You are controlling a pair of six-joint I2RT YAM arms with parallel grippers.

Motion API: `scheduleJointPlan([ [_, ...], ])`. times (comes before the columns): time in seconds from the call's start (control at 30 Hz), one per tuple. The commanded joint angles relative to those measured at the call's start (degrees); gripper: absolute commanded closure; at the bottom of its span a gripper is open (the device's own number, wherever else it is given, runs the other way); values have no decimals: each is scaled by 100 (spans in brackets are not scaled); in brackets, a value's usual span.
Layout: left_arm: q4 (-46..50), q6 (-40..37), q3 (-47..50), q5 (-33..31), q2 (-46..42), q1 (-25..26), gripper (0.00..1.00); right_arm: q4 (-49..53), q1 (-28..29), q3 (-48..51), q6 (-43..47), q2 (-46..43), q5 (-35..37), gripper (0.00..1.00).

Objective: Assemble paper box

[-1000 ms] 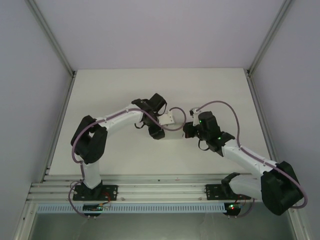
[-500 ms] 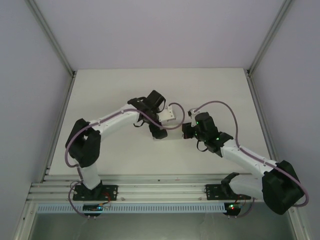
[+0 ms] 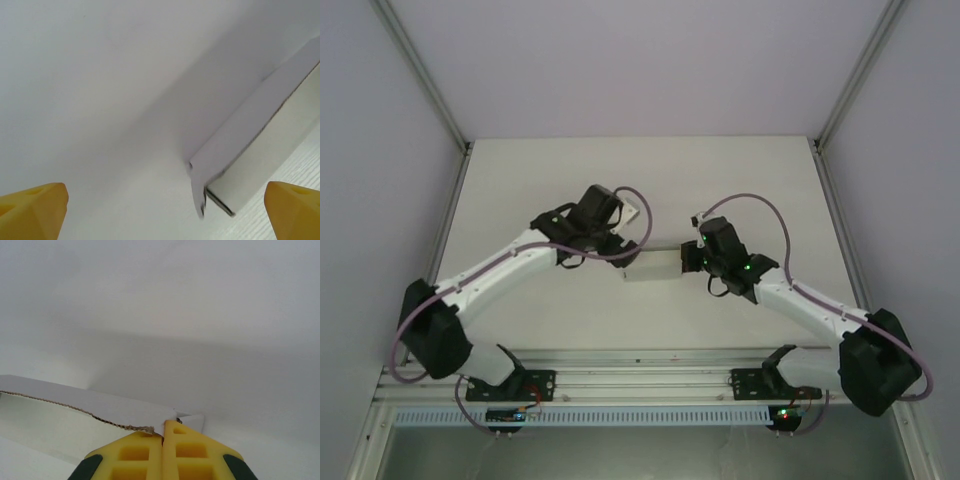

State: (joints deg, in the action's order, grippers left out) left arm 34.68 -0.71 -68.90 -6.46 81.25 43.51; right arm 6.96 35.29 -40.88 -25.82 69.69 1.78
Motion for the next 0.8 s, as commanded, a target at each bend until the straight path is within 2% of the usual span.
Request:
scheduleJointPlan([
  [0.0, -48, 1139, 443, -141, -550, 24, 0, 1052, 52, -24, -208, 306, 84, 100],
  [0.1, -217, 1242, 701, -142, -776, 17, 0, 1026, 57, -77, -187, 378, 25, 100],
  [0.3, -220, 1317, 427, 162, -341, -88, 22, 967, 88, -48, -148, 341, -20, 100],
  [0.37, -216, 1370, 281, 309, -108, -110, 36, 941, 92, -9, -128, 333, -37, 100],
  [0.63, -207, 1403, 2, 644, 427, -106, 56, 972, 119, 30, -106, 282, -21, 100],
  [0.77, -184, 1411, -115, 662, 587, -105, 72, 919, 123, 56, -76, 274, -30, 100],
])
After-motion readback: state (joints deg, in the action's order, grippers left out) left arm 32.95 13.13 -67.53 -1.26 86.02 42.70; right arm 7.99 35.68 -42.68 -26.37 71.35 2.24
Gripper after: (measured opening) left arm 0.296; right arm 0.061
